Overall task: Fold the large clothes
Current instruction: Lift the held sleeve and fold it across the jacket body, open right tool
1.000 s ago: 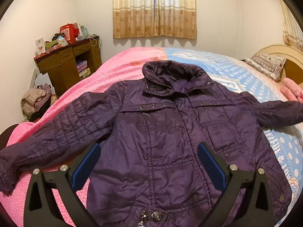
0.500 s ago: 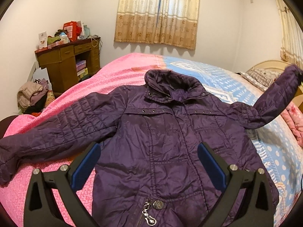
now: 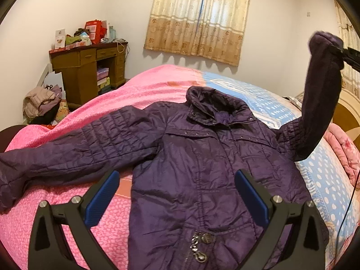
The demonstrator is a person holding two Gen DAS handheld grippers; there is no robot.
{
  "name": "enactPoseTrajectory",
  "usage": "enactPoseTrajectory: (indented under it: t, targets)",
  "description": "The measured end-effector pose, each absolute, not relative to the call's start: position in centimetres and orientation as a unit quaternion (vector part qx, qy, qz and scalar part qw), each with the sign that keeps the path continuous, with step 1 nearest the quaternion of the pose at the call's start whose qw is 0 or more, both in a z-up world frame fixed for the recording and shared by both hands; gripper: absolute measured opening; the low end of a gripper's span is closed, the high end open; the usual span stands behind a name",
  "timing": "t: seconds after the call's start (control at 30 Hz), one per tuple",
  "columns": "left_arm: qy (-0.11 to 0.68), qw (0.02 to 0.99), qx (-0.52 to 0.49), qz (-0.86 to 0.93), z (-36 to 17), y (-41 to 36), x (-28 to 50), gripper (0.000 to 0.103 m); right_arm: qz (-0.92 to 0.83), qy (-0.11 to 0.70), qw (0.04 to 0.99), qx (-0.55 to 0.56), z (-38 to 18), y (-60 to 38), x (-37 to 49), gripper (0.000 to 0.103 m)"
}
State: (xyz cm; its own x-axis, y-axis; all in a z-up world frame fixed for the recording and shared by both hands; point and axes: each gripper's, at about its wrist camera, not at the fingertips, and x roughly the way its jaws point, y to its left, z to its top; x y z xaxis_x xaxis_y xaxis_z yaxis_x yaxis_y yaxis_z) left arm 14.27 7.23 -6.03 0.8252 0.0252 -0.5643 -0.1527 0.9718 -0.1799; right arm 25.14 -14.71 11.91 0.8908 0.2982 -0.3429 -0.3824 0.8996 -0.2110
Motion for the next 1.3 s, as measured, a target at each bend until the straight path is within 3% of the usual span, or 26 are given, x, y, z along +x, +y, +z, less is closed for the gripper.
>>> enactPoseTrajectory:
  t: [0.27,0.6,0.67,0.73,0.77,1.0,1.13,1.3]
  targets:
    - [0.293,0.946,-0.125,0.062,-6.5,9.6,13.7,0.103,0.258,0.195,0.925,-0.200,3.8,-2.8,25.9,0.028]
    - [0.303,0.940,-0.130,0.084,-7.3,11.7,13.8,0.103,0.310,0.297,0.877,-0.215,-10.1,4.3,27.4,0.028]
    - [0.306,0.940,-0.125,0.084,-7.4,11.5,13.9,0.103,0.317,0.339,0.864,-0.198,-11.9,4.4,28.3,0.042]
    - [0.310,0.939,-0.121,0.084,-7.4,11.5,14.1,0.103,0.339,0.366,0.851,-0.162,-12.6,3.7,28.2,0.062]
    - [0.313,0.938,-0.121,0.082,-7.4,11.5,14.2,0.103,0.348,0.368,0.849,-0.151,-12.5,3.2,27.8,0.066]
    - [0.323,0.933,-0.141,0.078,-7.1,12.0,15.9,0.103,0.356,0.330,0.869,-0.098,-8.0,-5.3,23.8,0.066]
    - [0.329,0.932,-0.135,0.064,-7.0,11.1,18.1,0.103,0.296,0.348,0.888,-0.060,-7.0,-13.0,24.1,0.069]
    - [0.351,0.924,-0.142,0.049,-9.1,11.1,21.5,0.100,0.229,0.421,0.868,0.128,-9.7,-22.2,28.3,0.070]
